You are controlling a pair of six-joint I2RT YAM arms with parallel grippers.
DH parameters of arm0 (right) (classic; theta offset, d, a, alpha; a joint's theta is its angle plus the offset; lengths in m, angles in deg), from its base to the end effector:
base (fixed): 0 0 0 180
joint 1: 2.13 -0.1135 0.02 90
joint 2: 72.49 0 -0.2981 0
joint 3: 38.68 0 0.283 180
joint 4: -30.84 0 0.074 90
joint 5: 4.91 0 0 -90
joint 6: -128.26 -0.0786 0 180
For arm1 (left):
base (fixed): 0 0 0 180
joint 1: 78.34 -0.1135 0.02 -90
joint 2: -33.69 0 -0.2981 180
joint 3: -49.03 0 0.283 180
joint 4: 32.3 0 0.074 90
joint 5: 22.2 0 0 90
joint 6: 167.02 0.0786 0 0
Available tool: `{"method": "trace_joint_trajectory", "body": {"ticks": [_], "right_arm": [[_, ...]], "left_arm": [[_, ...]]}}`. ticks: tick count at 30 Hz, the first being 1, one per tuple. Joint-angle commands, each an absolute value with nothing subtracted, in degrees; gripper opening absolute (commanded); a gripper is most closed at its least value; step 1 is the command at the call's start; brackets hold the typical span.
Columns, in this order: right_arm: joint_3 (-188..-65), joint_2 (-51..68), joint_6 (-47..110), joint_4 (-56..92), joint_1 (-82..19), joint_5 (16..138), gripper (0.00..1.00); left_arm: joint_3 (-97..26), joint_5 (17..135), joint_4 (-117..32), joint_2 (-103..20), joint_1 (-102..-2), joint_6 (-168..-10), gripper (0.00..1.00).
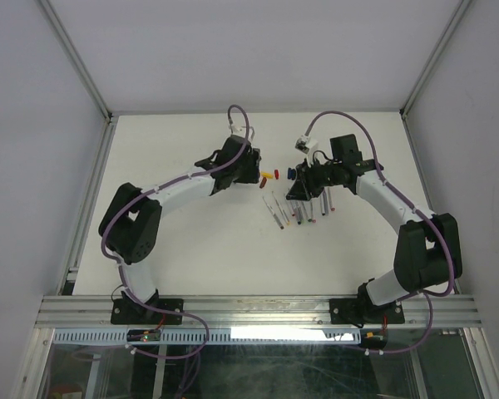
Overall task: Open the pen caps
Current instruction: Place the pen cap at the center of the board, then pick up the pen from the center of the board.
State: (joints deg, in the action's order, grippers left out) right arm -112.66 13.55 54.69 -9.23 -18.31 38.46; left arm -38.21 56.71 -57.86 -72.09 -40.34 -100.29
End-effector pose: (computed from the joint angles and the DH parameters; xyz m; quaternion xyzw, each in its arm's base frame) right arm 0.3248 0.1537 0.2507 -0.3671 0.7977 0.3737 0.2988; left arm 0.3859 -0.2823 0.2052 0.0801 0.9138 -0.1212 0.3793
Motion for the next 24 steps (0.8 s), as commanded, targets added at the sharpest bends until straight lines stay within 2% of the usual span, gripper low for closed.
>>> {"method": "trace_joint_trajectory", "body": {"ticks": [1, 11, 16, 24], "right_arm": [[-114.10, 11.64, 55.05, -8.73, -17.83, 36.64, 0.39], [-113.96, 11.77, 55.13, -8.62, -17.42, 36.50, 0.39], [-113.94, 12.10, 55.10, -8.64, -17.39, 36.56, 0.39], [-114.19, 12.54, 55.29, -8.98, -17.41, 36.48, 0.40]], "left_arm": [[-37.41, 64.59, -53.90, -69.98, -44.92, -90.77, 0.49], [-55.41, 69.56, -66.64, -83.33, -54.34, -79.22, 0.49], [-65.23, 71.48, -71.60, -90.04, -55.96, -75.72, 0.34], [-75.50, 73.26, -75.32, -96.87, -56.19, -73.71, 0.34]]}}
